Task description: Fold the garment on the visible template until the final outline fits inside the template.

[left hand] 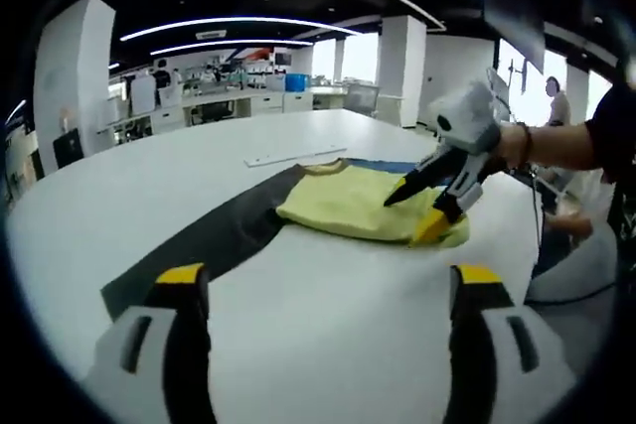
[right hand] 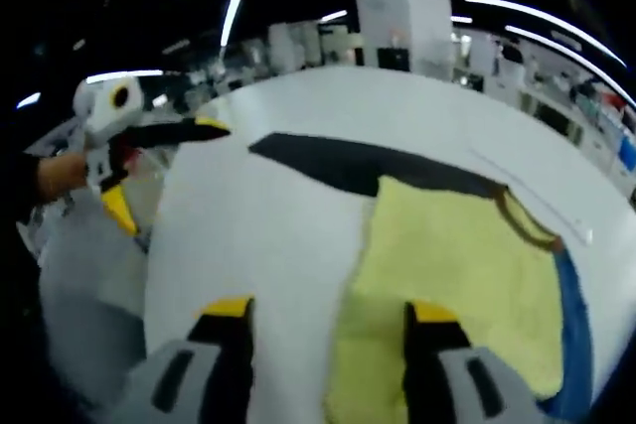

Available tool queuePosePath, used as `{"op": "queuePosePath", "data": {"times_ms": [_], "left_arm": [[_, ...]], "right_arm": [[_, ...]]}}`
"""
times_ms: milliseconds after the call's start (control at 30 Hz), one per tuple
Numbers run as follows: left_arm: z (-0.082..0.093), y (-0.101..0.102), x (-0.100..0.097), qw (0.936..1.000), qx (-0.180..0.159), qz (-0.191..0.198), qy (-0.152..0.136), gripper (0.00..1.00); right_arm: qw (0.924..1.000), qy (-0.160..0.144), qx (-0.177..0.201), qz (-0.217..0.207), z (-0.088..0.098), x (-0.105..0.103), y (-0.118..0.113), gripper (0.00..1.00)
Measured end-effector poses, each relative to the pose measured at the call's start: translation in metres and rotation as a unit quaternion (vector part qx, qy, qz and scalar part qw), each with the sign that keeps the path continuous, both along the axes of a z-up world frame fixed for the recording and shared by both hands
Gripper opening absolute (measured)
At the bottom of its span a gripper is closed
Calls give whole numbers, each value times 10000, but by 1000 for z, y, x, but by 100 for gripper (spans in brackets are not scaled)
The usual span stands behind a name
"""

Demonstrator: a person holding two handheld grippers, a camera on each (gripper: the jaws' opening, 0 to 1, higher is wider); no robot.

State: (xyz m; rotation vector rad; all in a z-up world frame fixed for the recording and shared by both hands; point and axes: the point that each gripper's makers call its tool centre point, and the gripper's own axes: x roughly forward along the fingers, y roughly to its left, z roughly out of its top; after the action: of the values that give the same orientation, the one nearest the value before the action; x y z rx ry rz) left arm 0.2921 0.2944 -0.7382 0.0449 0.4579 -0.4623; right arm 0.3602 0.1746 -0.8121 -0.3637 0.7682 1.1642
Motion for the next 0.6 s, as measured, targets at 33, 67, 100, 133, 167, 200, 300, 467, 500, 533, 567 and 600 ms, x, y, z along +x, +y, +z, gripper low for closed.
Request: {"op": "queuePosePath", "data": {"times_ms": [33,67,100,133,167,200,300,467,500,533,567,600], "left_arm": [[0,0,0,10000,2,5,-1,97],[1,-3,-1,10000,-11,-27,-5,97],[1,-3,-1,10000,-22,-29,-10,97],[2,-3,-1,10000,-48,-18,-12,96],[2,-4,-1,10000,-66,-27,-12,96],[3,-5,-2,10000,-82,-38,-19,95],[2,-10,-4,9999,-66,-100,3,95],[-1,-12,-7,9999,-96,-103,58,93],[-1,-13,-7,9998,-114,-113,66,93],[-2,-14,-8,9998,-117,-126,73,93],[-3,-15,-8,9998,-111,-142,94,93],[-4,-15,-9,9998,-104,-159,110,93]], "right_arm": [[10000,-6,-49,15,-4,1,0,57],[10000,-38,-85,18,-8,2,1,55],[9999,-48,-104,-17,-10,2,2,53],[9999,-47,-141,3,-13,3,2,51],[9998,-86,-159,29,-16,4,4,49],[9998,-113,-173,44,-18,6,4,47],[9991,-183,-375,31,-23,9,4,41],[9957,-546,-743,65,-29,14,-1,30],[9948,-605,-809,95,-30,15,-2,29],[9945,-605,-854,55,-31,13,-3,28],[9947,-582,-851,51,-32,12,-3,27],[9948,-566,-850,41,-32,12,-3,27]]}}
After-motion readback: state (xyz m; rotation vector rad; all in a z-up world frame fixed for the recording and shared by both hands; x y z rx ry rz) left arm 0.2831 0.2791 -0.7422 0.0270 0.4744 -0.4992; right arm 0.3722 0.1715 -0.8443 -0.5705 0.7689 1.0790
